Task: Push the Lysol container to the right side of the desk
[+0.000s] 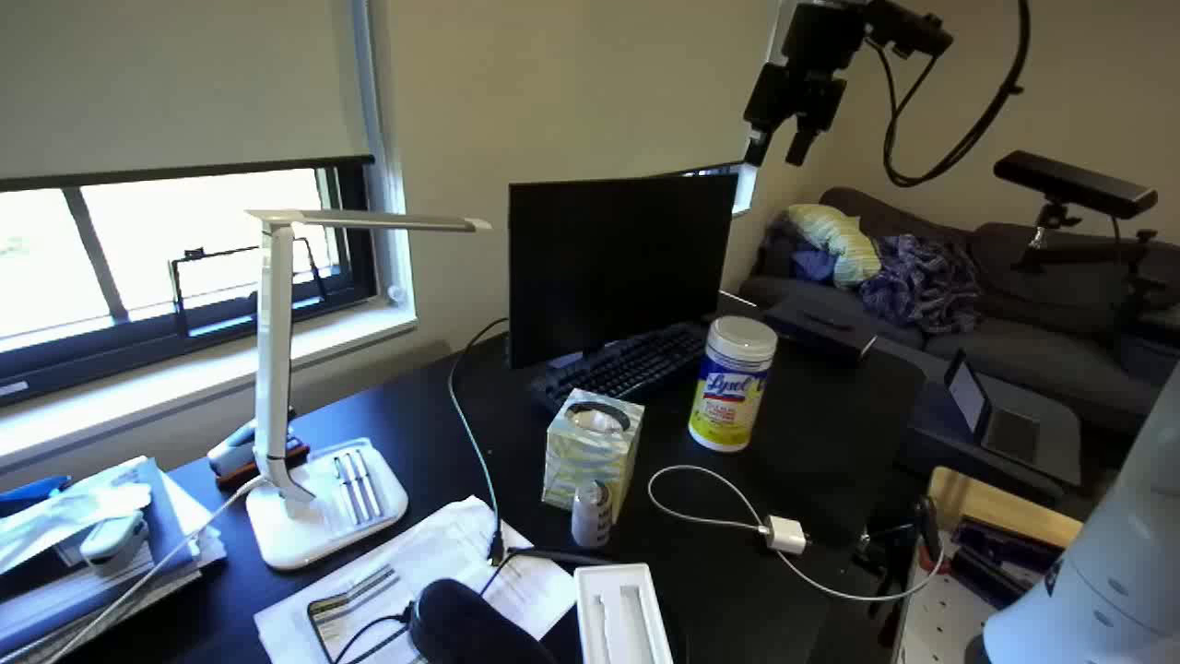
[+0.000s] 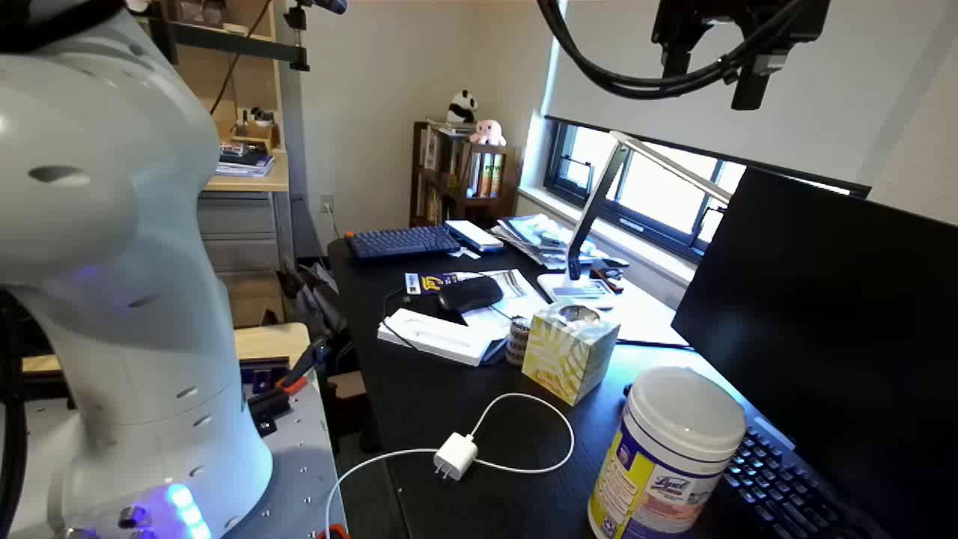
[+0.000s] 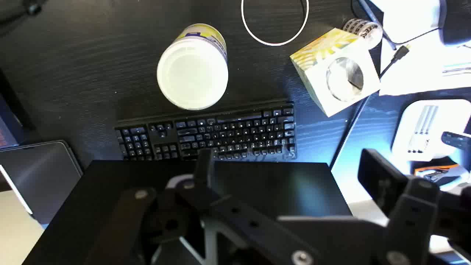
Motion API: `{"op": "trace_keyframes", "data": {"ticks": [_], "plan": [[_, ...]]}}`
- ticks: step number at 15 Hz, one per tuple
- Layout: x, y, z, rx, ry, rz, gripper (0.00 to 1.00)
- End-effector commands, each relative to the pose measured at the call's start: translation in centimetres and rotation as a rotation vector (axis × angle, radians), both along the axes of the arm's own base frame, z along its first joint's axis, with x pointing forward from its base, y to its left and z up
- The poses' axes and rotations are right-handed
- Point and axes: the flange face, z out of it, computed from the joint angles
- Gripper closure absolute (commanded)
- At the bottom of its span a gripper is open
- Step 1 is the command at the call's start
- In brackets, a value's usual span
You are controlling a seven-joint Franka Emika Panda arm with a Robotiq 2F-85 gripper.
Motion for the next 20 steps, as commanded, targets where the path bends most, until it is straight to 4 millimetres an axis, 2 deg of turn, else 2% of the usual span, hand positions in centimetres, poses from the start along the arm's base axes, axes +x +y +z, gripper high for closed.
{"op": "trace_keyframes", "data": {"ticks": [1,9,12,15,17,20], "plan": [[0.0,0.0,0.1,0.000,0.001,0.000,0.00],[0.0,0.0,0.1,0.000,0.001,0.000,0.00],[0.8,-0.2,-1.2,-0.012,0.006,0.012,0.00],[2.3,0.2,-3.7,-0.038,0.043,0.063,0.00],[3.6,1.1,-6.3,-0.055,0.073,0.120,0.00],[5.3,3.4,-10.5,-0.101,0.116,0.223,0.00]]}}
